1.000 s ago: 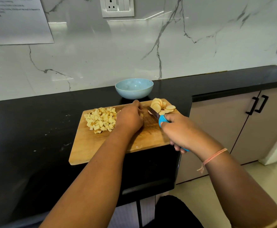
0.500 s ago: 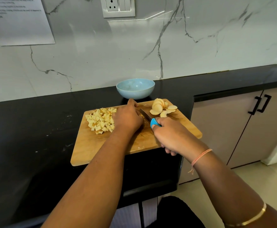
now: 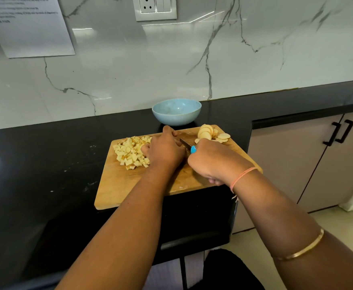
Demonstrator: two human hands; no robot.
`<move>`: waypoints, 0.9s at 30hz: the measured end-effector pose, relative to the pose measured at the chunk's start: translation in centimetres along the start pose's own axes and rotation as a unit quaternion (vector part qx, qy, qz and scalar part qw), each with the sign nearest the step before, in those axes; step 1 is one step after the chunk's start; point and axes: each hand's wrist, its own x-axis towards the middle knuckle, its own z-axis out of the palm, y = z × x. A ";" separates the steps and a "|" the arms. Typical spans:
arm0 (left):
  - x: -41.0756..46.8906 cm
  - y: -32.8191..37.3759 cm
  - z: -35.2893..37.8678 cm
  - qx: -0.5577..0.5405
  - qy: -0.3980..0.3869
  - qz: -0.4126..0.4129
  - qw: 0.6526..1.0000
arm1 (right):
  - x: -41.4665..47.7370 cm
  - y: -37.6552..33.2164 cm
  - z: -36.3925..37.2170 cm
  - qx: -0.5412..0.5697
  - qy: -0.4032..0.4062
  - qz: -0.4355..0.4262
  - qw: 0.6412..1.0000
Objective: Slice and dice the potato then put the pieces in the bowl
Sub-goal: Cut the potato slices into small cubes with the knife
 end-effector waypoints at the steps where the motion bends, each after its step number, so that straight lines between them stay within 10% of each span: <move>1: -0.1 0.0 0.0 -0.003 0.005 -0.003 1.000 | -0.1 0.1 -0.1 -0.006 -0.002 -0.002 1.000; 16: -0.4 0.0 -0.5 0.022 0.012 0.010 1.000 | -2.6 4.5 -0.7 0.131 -0.067 0.023 0.989; 27: -0.5 0.3 -1.0 0.138 -0.035 0.058 0.988 | 1.8 4.6 0.0 0.214 0.152 -0.083 0.961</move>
